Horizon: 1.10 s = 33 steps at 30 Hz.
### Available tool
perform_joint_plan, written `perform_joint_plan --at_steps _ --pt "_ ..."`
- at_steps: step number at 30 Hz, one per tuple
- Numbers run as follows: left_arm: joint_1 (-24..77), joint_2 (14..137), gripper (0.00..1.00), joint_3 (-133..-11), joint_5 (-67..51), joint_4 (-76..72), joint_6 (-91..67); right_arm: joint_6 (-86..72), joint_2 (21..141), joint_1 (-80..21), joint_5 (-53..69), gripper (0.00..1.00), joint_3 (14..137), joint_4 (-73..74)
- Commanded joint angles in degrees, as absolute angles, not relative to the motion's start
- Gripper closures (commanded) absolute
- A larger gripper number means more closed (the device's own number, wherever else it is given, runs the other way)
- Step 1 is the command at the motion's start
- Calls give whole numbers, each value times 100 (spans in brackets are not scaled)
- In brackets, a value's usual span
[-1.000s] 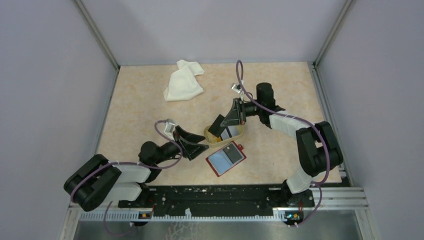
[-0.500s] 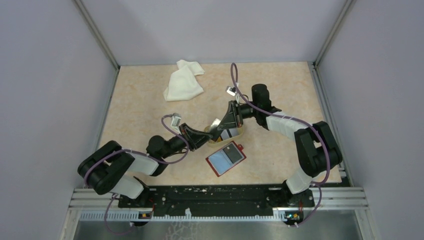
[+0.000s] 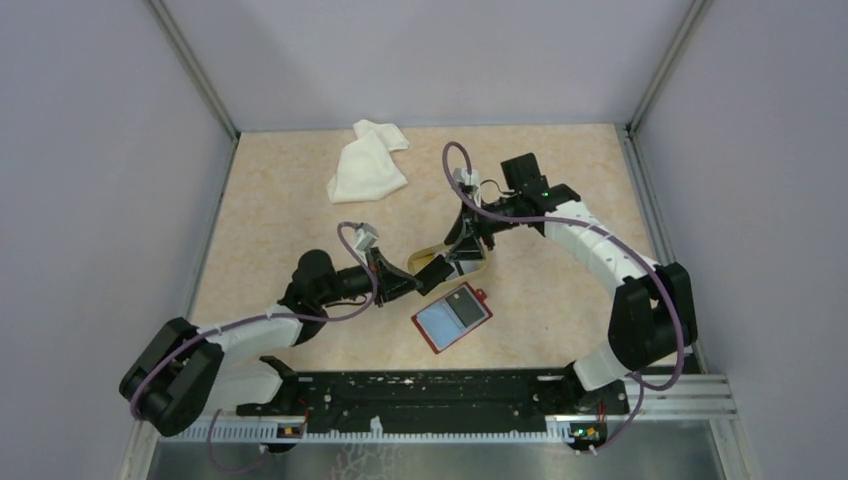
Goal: Put the credit cards into the card holder
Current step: Insert the credit card into the card holder.
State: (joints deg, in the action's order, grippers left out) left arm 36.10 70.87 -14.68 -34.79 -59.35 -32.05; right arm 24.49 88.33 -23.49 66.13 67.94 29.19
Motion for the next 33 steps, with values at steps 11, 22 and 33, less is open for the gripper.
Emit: perform_joint_plan --at_steps 11,22,33 --pt "3595 6758 100 -3423 -4668 -848 -738 5277 8307 -2879 6408 42 6546 4586" --pt "3595 6720 88 -3507 -4433 -999 -813 4442 8775 -3287 5985 100 6914 4443" --pt "3573 5002 9 -582 -3133 -5815 -2813 3004 8646 -2901 7473 100 6668 3435"
